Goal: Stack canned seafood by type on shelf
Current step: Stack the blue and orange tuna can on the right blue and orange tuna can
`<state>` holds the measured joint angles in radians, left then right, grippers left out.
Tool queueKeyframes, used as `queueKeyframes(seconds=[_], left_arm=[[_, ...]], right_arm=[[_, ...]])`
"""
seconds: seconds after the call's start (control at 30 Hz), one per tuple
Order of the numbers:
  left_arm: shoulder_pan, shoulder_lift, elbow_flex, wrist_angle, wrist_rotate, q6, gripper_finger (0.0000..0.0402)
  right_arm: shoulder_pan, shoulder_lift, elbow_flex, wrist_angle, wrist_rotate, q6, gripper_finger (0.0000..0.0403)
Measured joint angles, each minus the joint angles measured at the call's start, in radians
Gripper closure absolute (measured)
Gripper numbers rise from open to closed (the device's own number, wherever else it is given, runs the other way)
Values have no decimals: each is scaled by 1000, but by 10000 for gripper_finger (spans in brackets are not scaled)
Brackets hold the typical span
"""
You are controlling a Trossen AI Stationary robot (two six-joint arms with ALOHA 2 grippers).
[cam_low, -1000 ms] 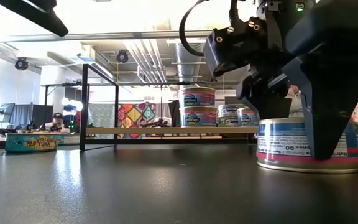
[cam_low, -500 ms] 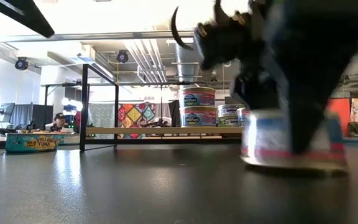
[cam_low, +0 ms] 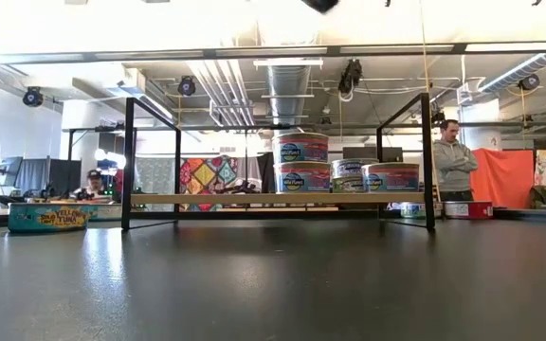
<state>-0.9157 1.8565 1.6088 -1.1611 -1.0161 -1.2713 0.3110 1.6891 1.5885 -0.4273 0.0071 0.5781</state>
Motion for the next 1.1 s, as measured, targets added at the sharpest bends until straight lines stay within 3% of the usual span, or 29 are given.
queueKeyframes(seconds=[0.17,0.27,0.43,0.53,0.67,0.87,1.1], left_arm=[[-12,-6,-41,37,-27,-120,5],[-16,-6,-79,153,-45,-136,13],[-11,5,-113,361,-101,-16,26],[4,19,-115,378,-97,54,27],[16,18,-115,377,-92,85,27],[27,20,-115,387,-74,121,27],[38,58,-115,532,-65,514,26]], right_arm=[[-21,-61,-100,198,-5,18,43],[-25,-105,-223,390,2,87,43],[-8,-125,-488,892,114,310,42],[32,-107,-606,1132,228,422,42],[121,-65,-697,1258,362,509,42],[225,12,-727,1361,515,576,41],[261,129,-701,1452,610,666,40]])
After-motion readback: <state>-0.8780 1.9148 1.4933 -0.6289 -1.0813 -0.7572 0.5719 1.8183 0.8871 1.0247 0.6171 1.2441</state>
